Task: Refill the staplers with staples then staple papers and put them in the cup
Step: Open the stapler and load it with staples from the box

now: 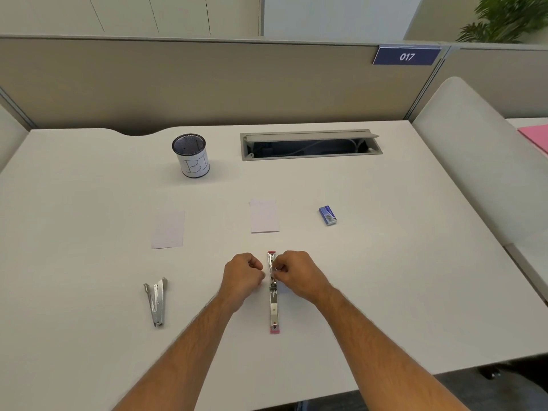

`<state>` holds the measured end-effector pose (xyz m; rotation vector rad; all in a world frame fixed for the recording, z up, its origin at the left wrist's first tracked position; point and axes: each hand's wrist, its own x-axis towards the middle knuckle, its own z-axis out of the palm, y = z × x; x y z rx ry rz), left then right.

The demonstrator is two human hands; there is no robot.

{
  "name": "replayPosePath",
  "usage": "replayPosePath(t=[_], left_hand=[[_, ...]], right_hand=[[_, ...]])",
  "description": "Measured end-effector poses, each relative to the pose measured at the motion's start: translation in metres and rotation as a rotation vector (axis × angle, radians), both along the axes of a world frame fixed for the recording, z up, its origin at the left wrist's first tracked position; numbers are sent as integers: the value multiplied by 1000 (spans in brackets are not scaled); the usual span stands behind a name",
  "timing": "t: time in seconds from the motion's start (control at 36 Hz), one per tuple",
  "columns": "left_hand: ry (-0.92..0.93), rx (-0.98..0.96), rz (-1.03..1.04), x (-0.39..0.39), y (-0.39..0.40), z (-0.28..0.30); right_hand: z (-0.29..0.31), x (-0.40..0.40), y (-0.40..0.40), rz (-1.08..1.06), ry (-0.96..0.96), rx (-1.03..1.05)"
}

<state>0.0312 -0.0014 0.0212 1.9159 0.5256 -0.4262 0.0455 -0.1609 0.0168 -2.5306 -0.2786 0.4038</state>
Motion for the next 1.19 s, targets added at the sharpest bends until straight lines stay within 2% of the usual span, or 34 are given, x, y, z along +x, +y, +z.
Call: replayPosePath(t=[0.53,0.72,0.94,1.19], left_hand=[[-19,3,0,3,-4,2],[-12,22,-26,0,-1,-1],[136,27,-243,-5,2,-2],[49,170,-338,-6,-7,-13]], right_hand=[[1,-2,0,18,5,-25],[0,-6,-7,-67,7,72],[1,-7,-21,-78,173,224],[-1,-2,-11,-38,97,157]])
